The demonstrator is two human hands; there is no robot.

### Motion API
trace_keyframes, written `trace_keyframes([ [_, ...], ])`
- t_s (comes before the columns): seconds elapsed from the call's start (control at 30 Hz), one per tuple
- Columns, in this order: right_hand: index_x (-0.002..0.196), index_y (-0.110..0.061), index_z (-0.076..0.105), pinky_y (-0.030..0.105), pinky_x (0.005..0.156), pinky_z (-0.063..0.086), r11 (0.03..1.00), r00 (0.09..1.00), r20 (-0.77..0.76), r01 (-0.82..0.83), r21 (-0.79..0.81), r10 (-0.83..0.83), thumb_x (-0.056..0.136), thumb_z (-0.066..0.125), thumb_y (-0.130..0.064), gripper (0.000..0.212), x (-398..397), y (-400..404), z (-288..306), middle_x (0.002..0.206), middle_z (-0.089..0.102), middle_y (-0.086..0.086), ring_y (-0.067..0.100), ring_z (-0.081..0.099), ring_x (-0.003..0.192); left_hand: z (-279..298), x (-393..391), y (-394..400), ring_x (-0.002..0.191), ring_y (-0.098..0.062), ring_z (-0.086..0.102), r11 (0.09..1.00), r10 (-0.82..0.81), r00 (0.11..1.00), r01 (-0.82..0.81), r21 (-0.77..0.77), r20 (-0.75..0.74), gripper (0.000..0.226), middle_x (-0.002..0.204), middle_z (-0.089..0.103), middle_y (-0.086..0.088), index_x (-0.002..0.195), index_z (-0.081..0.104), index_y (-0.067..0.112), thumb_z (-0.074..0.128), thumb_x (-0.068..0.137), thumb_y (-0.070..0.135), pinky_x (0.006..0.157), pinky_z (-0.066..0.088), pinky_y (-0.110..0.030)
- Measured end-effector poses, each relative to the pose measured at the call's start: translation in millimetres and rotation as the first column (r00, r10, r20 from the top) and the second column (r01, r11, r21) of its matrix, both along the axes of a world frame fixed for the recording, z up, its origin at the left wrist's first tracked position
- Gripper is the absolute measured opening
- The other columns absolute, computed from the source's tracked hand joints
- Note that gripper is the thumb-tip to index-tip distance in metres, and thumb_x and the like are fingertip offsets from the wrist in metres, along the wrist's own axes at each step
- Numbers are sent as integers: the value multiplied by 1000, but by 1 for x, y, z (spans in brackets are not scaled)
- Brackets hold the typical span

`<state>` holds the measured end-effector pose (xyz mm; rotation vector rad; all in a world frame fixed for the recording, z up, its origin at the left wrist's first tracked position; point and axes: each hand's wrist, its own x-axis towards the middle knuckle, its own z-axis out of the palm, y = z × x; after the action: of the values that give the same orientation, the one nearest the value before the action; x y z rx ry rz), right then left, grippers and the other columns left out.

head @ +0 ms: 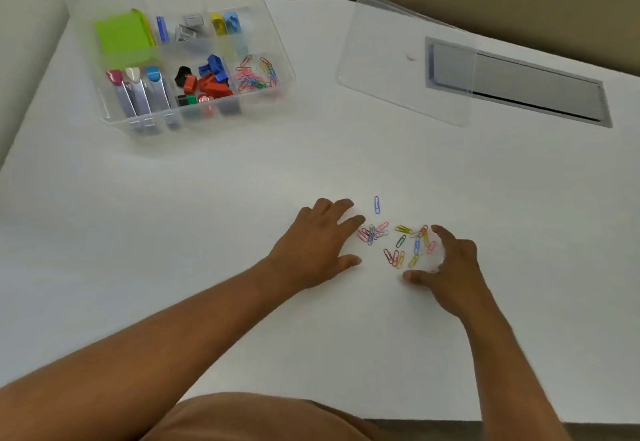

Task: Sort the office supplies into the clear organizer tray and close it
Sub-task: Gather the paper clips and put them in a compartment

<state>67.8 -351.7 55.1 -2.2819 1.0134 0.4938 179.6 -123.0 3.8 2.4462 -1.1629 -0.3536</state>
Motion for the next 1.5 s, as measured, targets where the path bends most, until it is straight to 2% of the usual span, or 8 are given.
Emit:
trace_keyframes([
  [0.17,147,-22,52,34,106,51,995,971,232,-76,61,60,79,87,-8,78,1,9,-34,126,31,-4,21,54,121,-1,-30,-51,118,-36,54,993,27,997,-36,113,73,69,151,50,-17,150,48,10,76,90,30,90,54,-44],
  [0.37,102,-17,74,36,81,54,912,861,309,-352,-213,404,88,64,1,25,27,12,-46,105,61,5,24,60,95,8,-35,-69,73,-28,58,986,-4,970,-37,164,244,26,77,61,-11,75,68,5,79,64,-14,43,38,-31],
  [0.5,85,-11,72,30,70,48,893,808,380,-404,-198,450,87,57,3,21,23,9,-38,91,68,5,22,64,88,7,-36,-73,63,-27,51,991,53,971,-79,104,234,29,65,50,-8,66,59,6,76,62,-17,43,28,-31],
  [0.73,81,-18,80,23,76,59,942,858,497,-50,331,-129,79,75,-4,16,14,-2,-31,83,77,-6,8,72,77,27,-25,-68,85,-17,70,827,534,825,-555,-88,-187,17,93,78,0,95,82,14,69,85,7,77,55,-29],
  [0.93,92,-5,72,23,77,59,192,724,71,87,978,-686,88,69,9,14,43,4,-12,85,72,10,20,69,76,64,-5,-42,75,-15,78,437,598,418,-885,-159,-683,12,75,80,0,85,83,15,78,81,5,83,62,-28],
  [1.1,85,-7,72,22,81,59,-33,721,-26,5,999,-693,89,66,11,19,104,38,12,83,71,7,17,69,76,96,37,-18,84,-26,78,271,485,307,-943,-193,-819,13,90,79,-11,93,82,6,77,85,-2,83,65,-34],
  [1.33,96,-3,71,27,82,61,146,773,173,-105,984,-610,88,70,9,14,234,96,50,95,75,14,21,74,84,104,157,32,97,-31,77,194,486,332,-943,-270,-809,10,109,76,-18,89,79,4,78,84,-4,83,65,-34],
  [1.5,103,-5,78,38,90,63,742,804,527,-170,648,-276,87,77,-2,16,309,135,40,102,76,11,24,75,92,90,230,44,87,-23,78,394,703,406,-906,-155,-584,19,97,79,-12,107,81,6,79,89,12,86,65,-36],
])
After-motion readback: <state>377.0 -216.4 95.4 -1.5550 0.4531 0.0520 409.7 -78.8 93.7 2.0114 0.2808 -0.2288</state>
